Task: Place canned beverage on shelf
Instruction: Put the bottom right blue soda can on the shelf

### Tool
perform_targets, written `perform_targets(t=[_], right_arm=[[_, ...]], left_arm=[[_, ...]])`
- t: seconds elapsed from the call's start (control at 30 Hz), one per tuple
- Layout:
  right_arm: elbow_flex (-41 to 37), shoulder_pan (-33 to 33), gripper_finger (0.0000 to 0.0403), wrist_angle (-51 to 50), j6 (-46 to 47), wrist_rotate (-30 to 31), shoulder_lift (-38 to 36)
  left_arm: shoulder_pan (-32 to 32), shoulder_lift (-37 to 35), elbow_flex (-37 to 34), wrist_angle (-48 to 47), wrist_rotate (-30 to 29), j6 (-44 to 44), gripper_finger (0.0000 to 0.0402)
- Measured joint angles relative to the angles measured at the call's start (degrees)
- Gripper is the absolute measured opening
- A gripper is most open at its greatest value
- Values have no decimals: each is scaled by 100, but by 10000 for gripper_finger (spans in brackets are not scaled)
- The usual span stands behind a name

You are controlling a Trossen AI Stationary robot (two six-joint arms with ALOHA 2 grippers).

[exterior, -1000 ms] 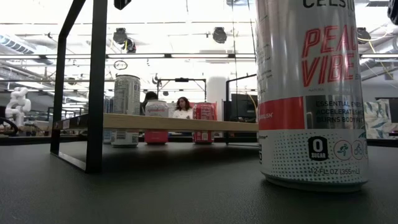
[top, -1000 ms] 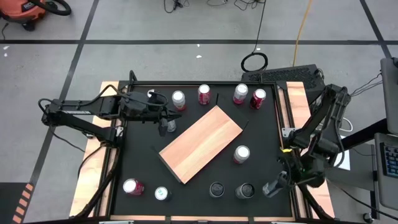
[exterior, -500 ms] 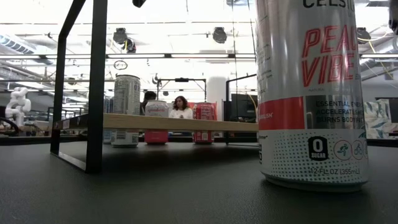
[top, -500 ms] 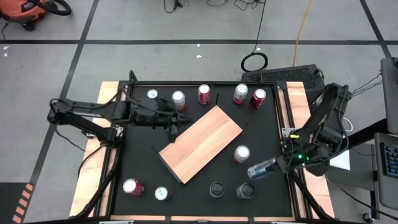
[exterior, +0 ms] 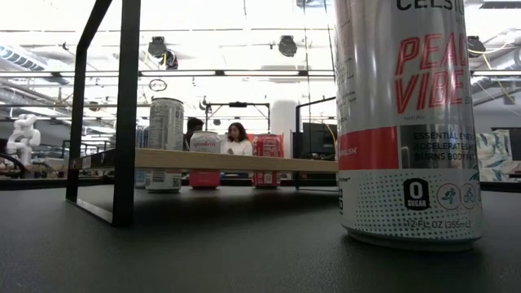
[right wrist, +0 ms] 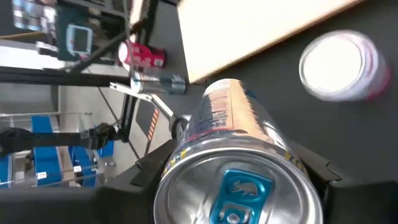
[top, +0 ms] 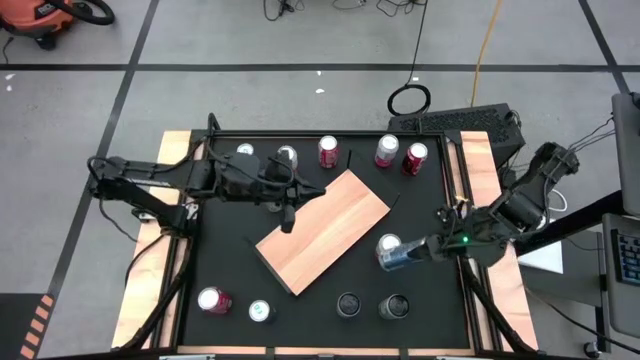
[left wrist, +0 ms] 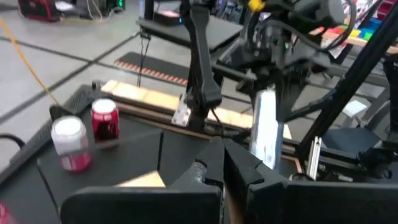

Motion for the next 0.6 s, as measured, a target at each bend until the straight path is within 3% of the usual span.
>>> perform_targets(t=[0.37, 0.47, 0.6], right_arm=[[700, -951, 205, 18, -356, -143, 589], [819, -1221, 205, 27, -584, -143, 669], [871, -1517, 205, 49, -840, -141, 729]], left_arm=[[-60, 291, 403, -79, -17, 208, 8], [-128, 313, 404, -116, -14, 239, 40], [-127, 300, 402, -280, -15, 198, 114]])
